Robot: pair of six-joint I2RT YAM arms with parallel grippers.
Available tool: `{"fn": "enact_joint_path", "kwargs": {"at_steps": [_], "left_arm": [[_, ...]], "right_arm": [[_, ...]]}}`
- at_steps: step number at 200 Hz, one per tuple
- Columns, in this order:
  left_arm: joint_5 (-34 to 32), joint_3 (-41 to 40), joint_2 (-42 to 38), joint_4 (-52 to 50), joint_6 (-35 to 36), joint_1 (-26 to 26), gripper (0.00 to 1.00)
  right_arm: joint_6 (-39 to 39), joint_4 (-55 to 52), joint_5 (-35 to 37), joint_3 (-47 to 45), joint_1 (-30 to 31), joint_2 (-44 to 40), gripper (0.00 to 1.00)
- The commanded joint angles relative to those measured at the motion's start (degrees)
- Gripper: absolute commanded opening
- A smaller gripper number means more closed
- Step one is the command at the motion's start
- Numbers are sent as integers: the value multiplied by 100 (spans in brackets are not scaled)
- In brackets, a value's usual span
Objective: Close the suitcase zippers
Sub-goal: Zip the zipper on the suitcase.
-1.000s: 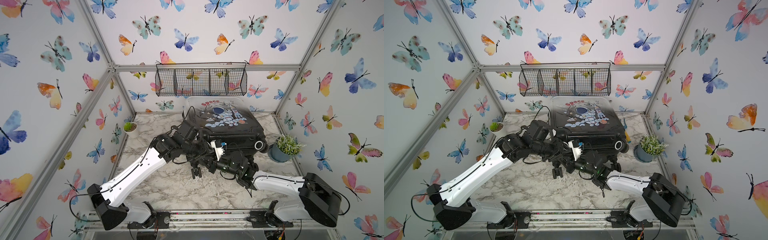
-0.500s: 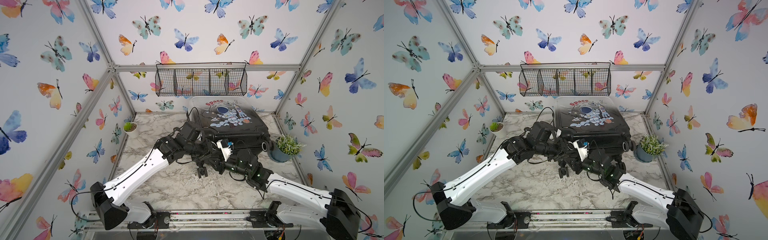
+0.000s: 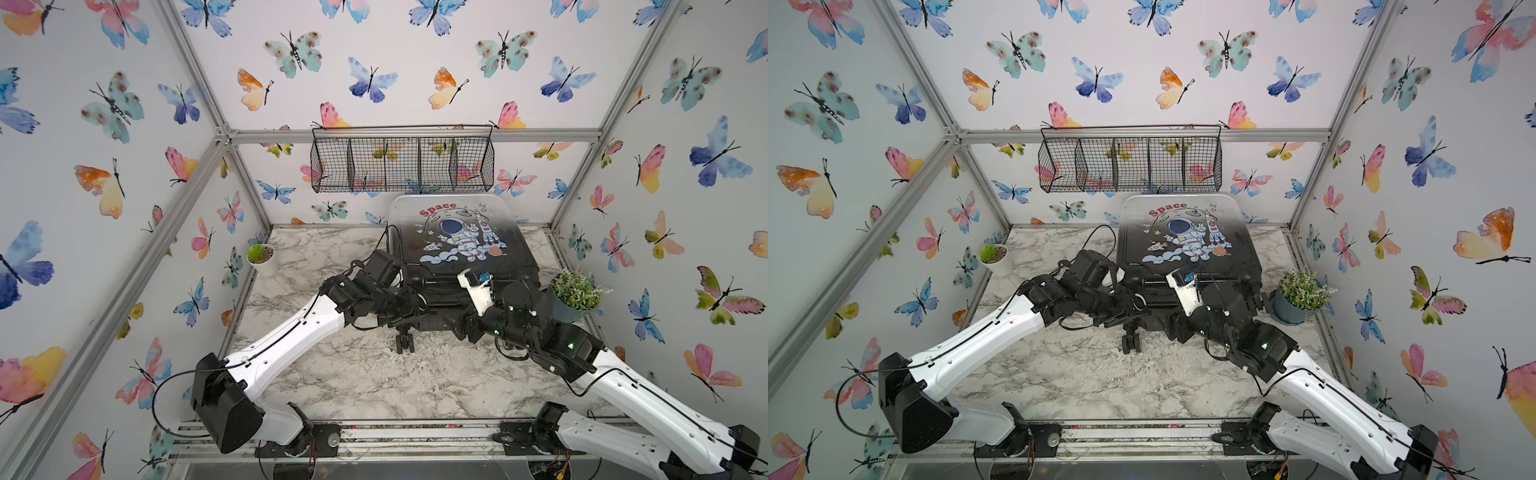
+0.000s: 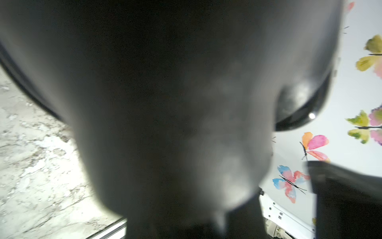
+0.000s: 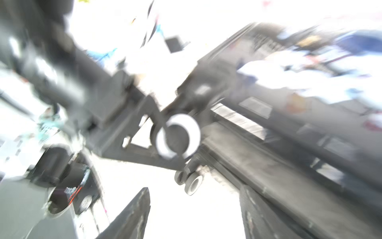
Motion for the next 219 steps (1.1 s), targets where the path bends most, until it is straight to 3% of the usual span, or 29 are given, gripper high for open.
{"fn": "enact_joint_path", "kwargs": {"at_steps": [1, 22, 43, 65, 74, 84, 97, 112, 129, 155, 176, 192, 219], "left_arm": [[167, 312, -96, 194, 989, 0, 14], [84, 379, -46, 31, 1221, 17, 42], [-117, 511, -10, -259, 1497, 17, 52], [-519, 693, -22, -642, 1855, 17, 78], [-639, 717, -50, -756, 1989, 17, 81], [-800, 739, -101, -854, 2072, 17, 84], [-1049, 805, -179, -1001, 2215, 26, 100], [-1422, 1006, -297, -1261, 2400, 50, 98], [-1885, 1253, -501, -1503, 2651, 271, 98], [-1963, 1268, -901, -1454, 3213, 1236, 99], [-1843, 554, -1322, -814, 3657, 2083, 99], [-1246, -153, -1521, -93, 3979, 2761, 100], [-582, -856, -1440, 522, 4761, 3260, 98]], "right_arm": [[-12, -1114, 107, 513, -452, 201, 72], [365, -1796, 296, 947, -744, 461, 74], [847, -2500, 1094, 1374, -787, 545, 74], [1447, -3358, 2530, 1715, -819, 544, 80], [1747, -3566, 2983, 1737, -844, 478, 82], [2113, -3636, 3162, 1725, -871, 358, 84], [2461, -3542, 3160, 1593, -883, 134, 85], [2748, -3648, 3253, 1379, -889, -20, 85], [2561, -3679, 3410, 1132, -896, -104, 85], [2183, -3615, 3503, 840, -1117, -54, 84], [1705, -3159, 3032, 661, -1685, -89, 81], [1161, -2878, 2356, 651, -2305, 89, 80], [230, -2506, 1324, 612, -3284, 376, 79]]}}
